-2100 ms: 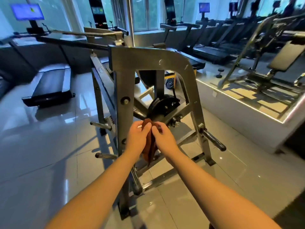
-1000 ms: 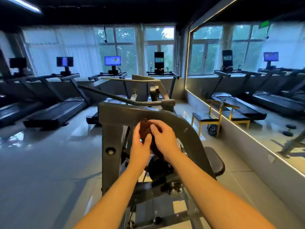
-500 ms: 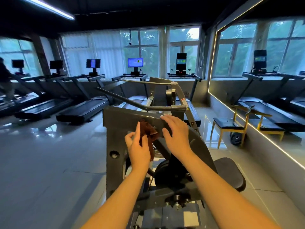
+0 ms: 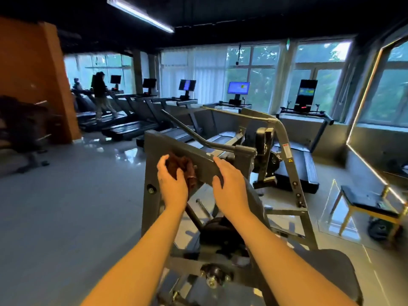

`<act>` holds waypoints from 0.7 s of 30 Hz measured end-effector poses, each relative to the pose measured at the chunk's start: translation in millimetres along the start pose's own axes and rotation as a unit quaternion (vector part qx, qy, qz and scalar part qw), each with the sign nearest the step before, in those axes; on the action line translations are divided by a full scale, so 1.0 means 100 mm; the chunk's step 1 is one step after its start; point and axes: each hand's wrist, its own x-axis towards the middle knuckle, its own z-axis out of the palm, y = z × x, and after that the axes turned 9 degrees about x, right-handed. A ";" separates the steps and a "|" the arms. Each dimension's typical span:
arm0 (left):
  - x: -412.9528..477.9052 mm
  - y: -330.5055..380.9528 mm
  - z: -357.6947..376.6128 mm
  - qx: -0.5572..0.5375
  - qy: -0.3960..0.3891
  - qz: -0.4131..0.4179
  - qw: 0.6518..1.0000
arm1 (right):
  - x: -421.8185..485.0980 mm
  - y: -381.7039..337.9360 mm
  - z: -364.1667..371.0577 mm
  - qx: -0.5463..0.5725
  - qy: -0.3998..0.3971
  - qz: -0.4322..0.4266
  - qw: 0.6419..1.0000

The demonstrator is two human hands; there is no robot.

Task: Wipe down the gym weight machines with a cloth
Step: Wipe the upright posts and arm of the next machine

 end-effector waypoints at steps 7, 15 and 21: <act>-0.64 0.08 0.35 0.041 -0.080 0.062 0.994 | 0.03 0.03 0.00 0.020 0.020 -0.023 0.999; -0.13 0.06 0.18 0.051 -0.007 -0.018 0.999 | 0.02 0.04 0.04 -0.010 0.009 -0.036 0.999; -0.69 0.02 0.30 0.016 -0.128 0.095 0.987 | 0.01 -0.01 0.05 -0.002 0.020 -0.008 1.000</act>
